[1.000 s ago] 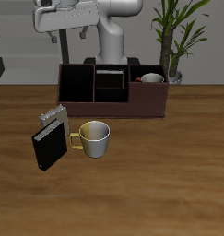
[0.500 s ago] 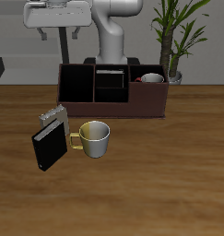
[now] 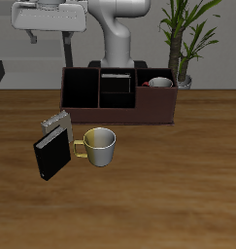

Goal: Place the red mug into the back desk caddy's right compartment and place the left black book into the back desk caddy's back compartment and place the right black book into the back desk caddy's front compartment

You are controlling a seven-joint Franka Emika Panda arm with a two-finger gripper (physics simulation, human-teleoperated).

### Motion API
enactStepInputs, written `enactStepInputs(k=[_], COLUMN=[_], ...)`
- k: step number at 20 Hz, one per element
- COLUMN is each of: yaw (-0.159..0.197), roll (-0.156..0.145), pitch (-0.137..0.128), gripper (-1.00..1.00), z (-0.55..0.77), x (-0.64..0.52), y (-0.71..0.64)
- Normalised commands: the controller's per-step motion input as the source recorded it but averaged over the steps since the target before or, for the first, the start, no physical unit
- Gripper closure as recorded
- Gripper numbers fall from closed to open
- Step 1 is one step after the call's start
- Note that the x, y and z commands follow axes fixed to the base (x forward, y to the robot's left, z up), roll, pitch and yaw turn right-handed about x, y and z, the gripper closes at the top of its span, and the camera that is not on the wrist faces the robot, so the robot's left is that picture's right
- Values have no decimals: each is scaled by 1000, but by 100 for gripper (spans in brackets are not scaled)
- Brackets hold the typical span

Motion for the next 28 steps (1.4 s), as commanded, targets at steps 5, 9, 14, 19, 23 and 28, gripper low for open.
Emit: enactStepInputs(k=[5, 9, 14, 19, 23, 28], yaw=[-19, 5, -16, -60, -16, -51], roll=[-19, 2, 24, 68, 74, 0], pitch=[5, -3, -44, -6, -9, -44], gripper=[-100, -100, -100, -100, -100, -100], z=[-23, -62, -2, -99, -136, -85], x=[302, 478, 281, 363, 326, 268], y=[-215, -159, 108, 70, -66, -229])
